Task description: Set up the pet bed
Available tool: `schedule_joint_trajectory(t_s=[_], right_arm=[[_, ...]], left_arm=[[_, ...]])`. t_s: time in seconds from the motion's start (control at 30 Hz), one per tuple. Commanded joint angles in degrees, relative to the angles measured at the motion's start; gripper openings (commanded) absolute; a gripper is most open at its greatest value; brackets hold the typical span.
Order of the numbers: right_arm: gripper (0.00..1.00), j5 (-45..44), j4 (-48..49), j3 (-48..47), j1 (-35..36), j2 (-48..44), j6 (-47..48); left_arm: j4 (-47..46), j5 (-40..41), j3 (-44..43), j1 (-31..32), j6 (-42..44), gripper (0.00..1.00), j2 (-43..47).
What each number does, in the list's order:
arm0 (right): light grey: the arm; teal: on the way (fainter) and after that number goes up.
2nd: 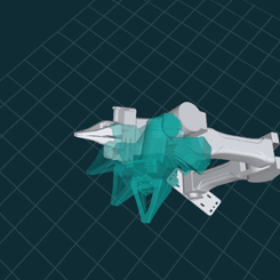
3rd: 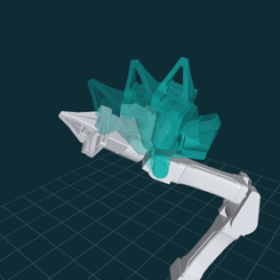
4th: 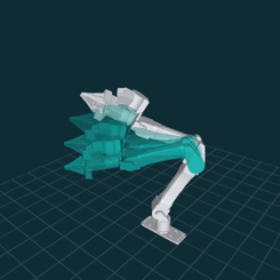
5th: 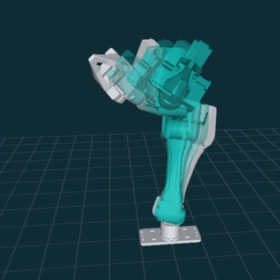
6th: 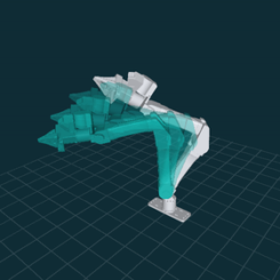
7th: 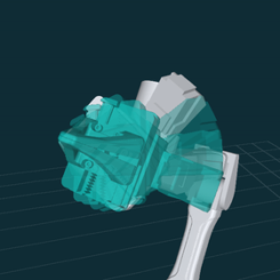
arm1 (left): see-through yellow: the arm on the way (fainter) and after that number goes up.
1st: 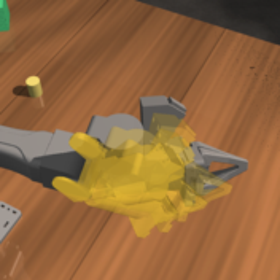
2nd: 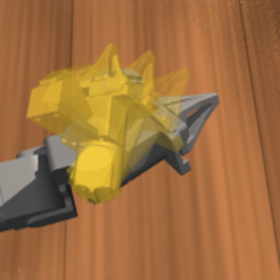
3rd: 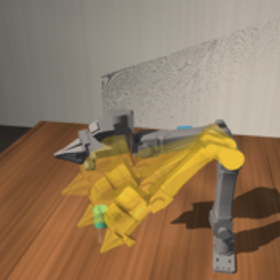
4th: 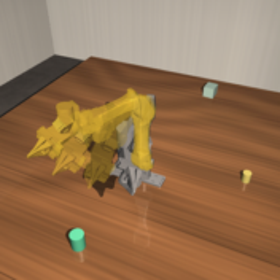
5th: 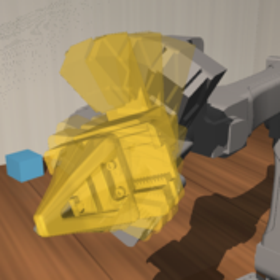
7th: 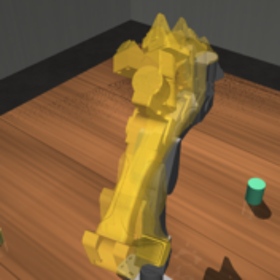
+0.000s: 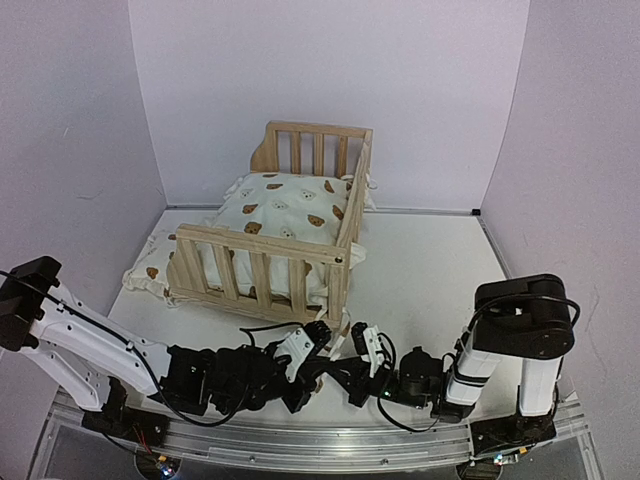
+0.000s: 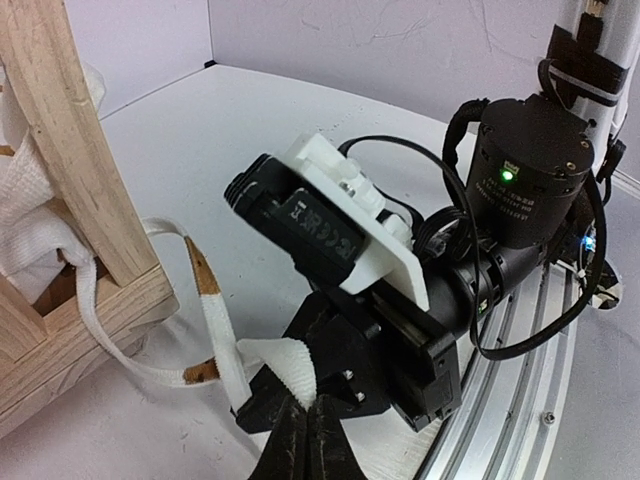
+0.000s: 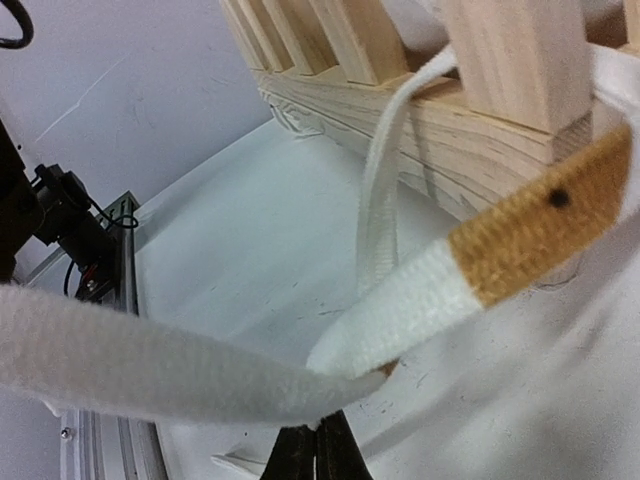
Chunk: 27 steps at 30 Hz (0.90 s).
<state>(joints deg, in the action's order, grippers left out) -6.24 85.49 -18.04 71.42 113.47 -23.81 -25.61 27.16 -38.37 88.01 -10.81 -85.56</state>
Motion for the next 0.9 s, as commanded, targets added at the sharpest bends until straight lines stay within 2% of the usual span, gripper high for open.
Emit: schedule_joint_trajectory(t_s=[0.0,0.07,0.13,0.17,0.27,0.37,0.5,0.6,0.63,0.73,0.8,0.87], right_arm=[[0.0,-3.28,3.57,4.17,0.02,-2.49,-4.29],[0.0,-1.06,0.86,7.29,-2.26,-5.29,-7.83],[0.0,10.45,-6.22,6.75,-7.7,-7.91,-12.03],[0.0,14.41,-8.6,6.26,-9.45,-8.96,-12.36],[0.0,18.71,-16.66,4.7,-10.98,-12.82,-10.03],[0.0,19.69,-27.08,2.75,-12.18,-16.84,-7.12],[0.0,19.09,-38.22,1.18,-13.16,-22.73,-4.05],[0.05,19.76,-51.26,-3.84,-13.05,-23.3,-1.74],[0.07,19.46,-55.13,-6.31,-12.53,-23.43,-1.46],[0.35,12.11,-64.47,-9.78,-8.18,-24.85,-2.51],[0.42,8.25,-68.27,-11.37,-5.68,-24.66,-4.32],[0.45,6.42,-68.19,-11.62,-3.96,-23.88,-7.28]], left_arm=[[-1.77,-0.38,1.36,-0.35,-0.6,0.0,3.58],[-1.21,-1.93,2.58,-0.38,-0.96,0.0,4.33],[0.35,-4.17,3.42,-0.38,-1.78,0.0,4.35],[1.5,-5.41,3.36,-0.38,-2.14,0.0,3.85],[3.7,-8.74,3.13,-0.3,-4.34,0.0,1.5],[4.0,-10.02,4.18,-0.27,-6.25,0.0,0.7],[4.23,-7.72,5.76,-0.29,-8.49,0.0,2.03],[4.18,-6.09,5.68,-0.29,-8.86,0.0,2.93],[4.24,-5.86,5.3,-0.29,-8.61,0.0,2.8],[4.25,-5.92,4.32,-0.25,-7.97,0.0,2.18],[4.25,-6.07,3.9,-0.29,-7.7,0.0,1.73],[4.25,-6.21,3.54,-0.29,-7.35,0.0,1.21]])
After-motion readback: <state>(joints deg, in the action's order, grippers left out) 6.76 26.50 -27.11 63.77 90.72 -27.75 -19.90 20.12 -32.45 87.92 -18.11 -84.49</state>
